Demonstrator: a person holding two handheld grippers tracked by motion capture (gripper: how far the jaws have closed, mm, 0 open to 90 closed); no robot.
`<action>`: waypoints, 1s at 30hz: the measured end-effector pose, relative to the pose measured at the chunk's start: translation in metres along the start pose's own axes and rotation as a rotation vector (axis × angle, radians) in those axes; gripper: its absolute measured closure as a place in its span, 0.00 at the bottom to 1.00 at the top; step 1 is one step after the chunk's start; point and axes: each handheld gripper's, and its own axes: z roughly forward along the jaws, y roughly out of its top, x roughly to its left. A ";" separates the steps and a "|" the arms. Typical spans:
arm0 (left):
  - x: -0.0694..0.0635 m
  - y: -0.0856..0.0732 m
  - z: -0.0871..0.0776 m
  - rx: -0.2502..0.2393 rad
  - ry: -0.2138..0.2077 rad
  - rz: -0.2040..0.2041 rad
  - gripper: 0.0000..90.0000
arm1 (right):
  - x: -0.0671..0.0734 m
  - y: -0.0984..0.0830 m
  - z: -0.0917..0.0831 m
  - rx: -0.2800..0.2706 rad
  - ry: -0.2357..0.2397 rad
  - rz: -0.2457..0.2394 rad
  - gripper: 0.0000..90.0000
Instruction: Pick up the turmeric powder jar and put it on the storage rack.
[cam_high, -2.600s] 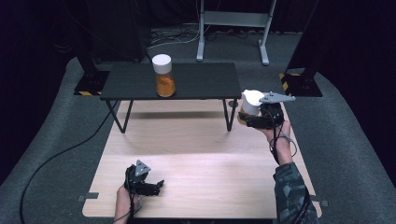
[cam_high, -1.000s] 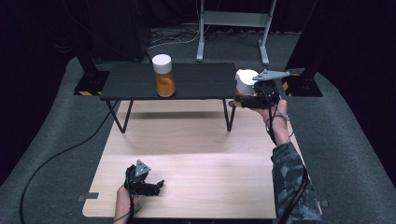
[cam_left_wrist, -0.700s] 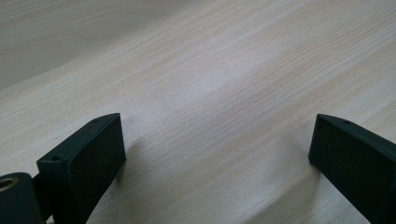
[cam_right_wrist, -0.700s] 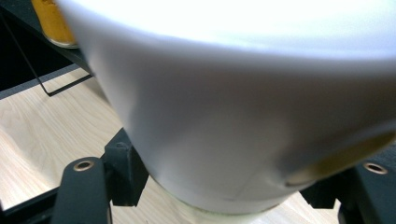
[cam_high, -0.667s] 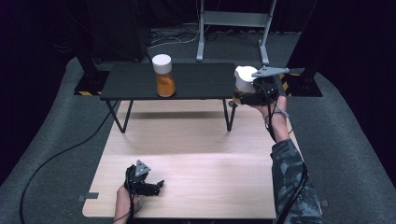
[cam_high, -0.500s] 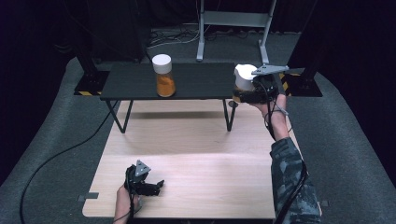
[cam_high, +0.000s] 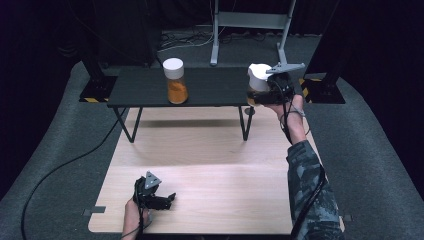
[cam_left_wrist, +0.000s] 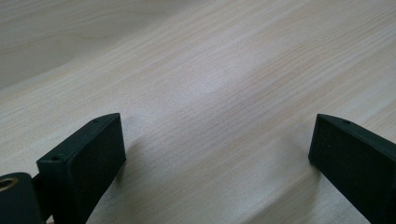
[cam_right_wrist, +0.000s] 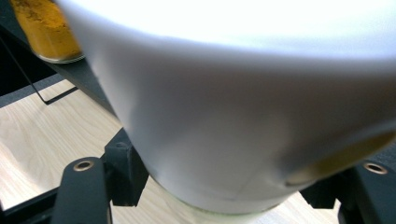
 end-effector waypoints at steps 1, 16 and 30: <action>0.000 0.000 0.000 0.000 0.000 0.000 0.03 | 0.000 0.001 0.001 0.001 0.001 0.002 0.33; 0.000 0.000 0.000 -0.002 -0.001 0.000 0.04 | 0.000 0.018 0.016 0.041 -0.010 0.006 0.33; -0.001 -0.001 0.000 -0.008 -0.001 -0.005 0.04 | -0.005 0.023 0.032 0.075 -0.017 0.021 0.33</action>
